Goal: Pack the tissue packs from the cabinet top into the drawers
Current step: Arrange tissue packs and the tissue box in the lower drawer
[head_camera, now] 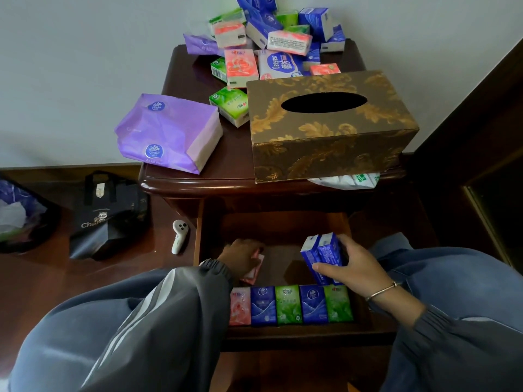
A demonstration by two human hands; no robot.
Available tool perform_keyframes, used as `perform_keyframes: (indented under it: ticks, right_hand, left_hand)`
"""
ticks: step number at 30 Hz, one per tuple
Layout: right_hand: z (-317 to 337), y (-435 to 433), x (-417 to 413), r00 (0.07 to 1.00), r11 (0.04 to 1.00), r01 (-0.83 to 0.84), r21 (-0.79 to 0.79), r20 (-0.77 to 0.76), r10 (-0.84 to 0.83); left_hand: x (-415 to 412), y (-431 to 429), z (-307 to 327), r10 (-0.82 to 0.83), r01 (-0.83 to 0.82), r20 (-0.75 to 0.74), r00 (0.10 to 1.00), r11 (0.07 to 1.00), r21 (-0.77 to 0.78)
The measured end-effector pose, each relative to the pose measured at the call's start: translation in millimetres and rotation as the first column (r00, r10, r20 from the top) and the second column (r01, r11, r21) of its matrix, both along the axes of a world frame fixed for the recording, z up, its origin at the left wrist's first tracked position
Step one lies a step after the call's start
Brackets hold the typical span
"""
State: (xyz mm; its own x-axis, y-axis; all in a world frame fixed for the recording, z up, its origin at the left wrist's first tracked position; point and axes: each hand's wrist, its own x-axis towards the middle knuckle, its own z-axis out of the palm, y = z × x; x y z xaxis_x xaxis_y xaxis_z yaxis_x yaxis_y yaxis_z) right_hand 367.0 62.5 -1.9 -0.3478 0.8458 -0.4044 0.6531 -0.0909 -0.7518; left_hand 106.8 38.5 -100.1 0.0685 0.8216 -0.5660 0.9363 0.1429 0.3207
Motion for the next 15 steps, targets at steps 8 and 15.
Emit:
perform_keyframes:
  ticks: [8, 15]
  right_hand:
    - [-3, 0, -2, 0.999, 0.999, -0.036, 0.011, 0.009, 0.036]
    - [-3, -1, -3, 0.999, 0.999, -0.038, -0.002, -0.007, 0.038]
  left_hand:
    - [-13, -2, 2, -0.041, 0.036, -0.067, 0.997, 0.997, -0.071]
    - [-19, -12, 5, 0.008, -0.009, -0.081, 0.997, 1.000, -0.015]
